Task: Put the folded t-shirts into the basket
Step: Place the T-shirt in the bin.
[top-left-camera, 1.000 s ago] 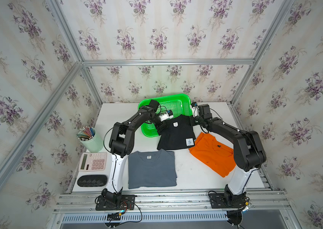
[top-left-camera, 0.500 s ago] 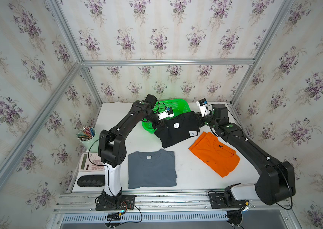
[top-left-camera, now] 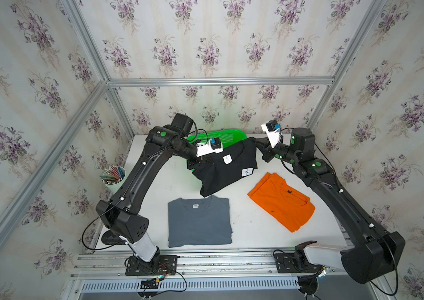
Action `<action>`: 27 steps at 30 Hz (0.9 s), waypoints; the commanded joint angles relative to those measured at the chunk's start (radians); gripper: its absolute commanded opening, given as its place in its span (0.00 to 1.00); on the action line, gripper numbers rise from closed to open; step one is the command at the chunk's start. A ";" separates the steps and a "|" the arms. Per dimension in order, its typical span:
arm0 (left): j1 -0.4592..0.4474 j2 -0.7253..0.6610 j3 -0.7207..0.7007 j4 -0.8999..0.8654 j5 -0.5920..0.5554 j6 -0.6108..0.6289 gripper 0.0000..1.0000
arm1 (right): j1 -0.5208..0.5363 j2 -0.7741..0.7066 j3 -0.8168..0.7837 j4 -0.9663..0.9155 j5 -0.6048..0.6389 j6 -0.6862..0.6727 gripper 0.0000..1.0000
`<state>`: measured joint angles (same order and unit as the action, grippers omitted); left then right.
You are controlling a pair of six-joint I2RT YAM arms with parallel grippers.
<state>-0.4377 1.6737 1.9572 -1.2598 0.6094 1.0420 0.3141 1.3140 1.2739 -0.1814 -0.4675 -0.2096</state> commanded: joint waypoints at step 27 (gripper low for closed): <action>0.000 0.370 0.257 0.104 -0.514 0.322 0.00 | -0.011 0.475 0.340 -0.100 0.073 -0.048 0.00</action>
<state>-0.4389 2.0266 2.2005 -1.1839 0.1223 1.3334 0.3065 1.7706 1.5902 -0.3107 -0.4160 -0.2790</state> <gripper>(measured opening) 0.094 0.068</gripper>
